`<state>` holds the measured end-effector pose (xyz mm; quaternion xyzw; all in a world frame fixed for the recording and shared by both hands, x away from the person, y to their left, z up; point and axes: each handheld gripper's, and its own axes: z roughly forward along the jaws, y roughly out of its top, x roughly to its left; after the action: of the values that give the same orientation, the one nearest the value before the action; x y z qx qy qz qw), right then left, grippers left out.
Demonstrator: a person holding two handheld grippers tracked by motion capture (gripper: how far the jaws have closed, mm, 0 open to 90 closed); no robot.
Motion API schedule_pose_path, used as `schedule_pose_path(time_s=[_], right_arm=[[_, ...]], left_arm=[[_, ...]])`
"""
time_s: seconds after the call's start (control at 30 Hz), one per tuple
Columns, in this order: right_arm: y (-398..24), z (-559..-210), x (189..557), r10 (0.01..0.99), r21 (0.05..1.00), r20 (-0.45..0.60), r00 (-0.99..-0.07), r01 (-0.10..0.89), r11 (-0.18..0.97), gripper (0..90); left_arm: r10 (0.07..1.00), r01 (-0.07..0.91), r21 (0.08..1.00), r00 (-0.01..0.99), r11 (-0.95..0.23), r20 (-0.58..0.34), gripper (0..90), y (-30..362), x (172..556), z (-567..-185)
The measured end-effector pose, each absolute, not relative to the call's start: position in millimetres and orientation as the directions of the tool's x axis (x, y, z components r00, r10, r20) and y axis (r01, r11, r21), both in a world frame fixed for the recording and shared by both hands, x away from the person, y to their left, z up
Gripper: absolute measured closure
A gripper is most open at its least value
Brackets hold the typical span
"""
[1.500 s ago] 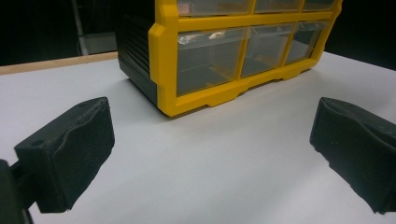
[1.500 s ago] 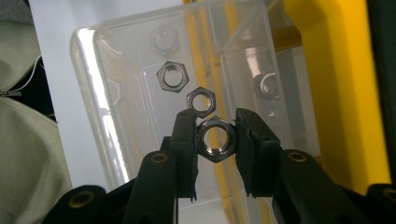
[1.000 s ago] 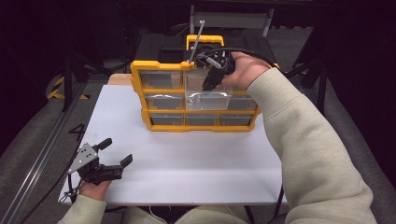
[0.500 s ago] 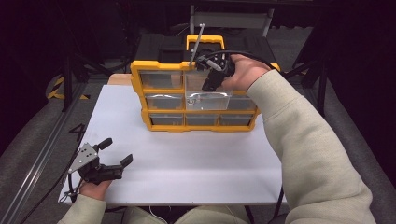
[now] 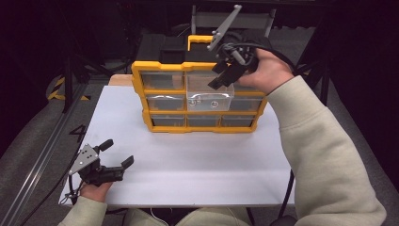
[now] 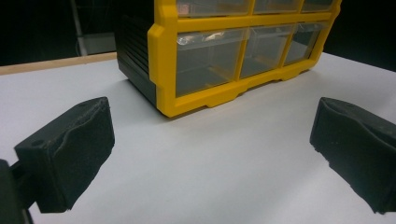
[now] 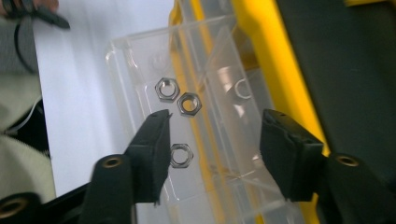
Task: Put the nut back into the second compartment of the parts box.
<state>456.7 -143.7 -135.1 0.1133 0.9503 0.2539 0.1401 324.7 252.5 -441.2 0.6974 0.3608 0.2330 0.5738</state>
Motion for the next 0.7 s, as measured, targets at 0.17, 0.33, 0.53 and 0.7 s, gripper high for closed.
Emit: schedule_pose_path(time_s=[0.17, 0.33, 0.53, 0.7], right_arm=[[-170, -133, 444, 0.338, 0.61, -0.213, -0.916, 0.146, 0.779, 23.9], [-206, -146, 421, 0.395, 0.733, -0.198, -0.897, 0.132, 0.668, 14.7], [-236, -176, 408, 0.46, 0.818, -0.168, -0.872, 0.137, 0.559, 9.0], [-257, -212, 397, 0.511, 0.873, -0.153, -0.846, 0.127, 0.471, 7.0]], left_arm=[[0.765, 0.228, 0.97, 0.639, -0.086, -0.082, 0.6, 251, 326, -440], [0.767, 0.234, 0.969, 0.635, -0.081, -0.09, 0.5, 251, 327, -440], [0.769, 0.231, 0.969, 0.633, -0.084, -0.084, 0.5, 251, 327, -439], [0.772, 0.222, 0.971, 0.631, -0.084, -0.078, 0.5, 251, 326, -438]])
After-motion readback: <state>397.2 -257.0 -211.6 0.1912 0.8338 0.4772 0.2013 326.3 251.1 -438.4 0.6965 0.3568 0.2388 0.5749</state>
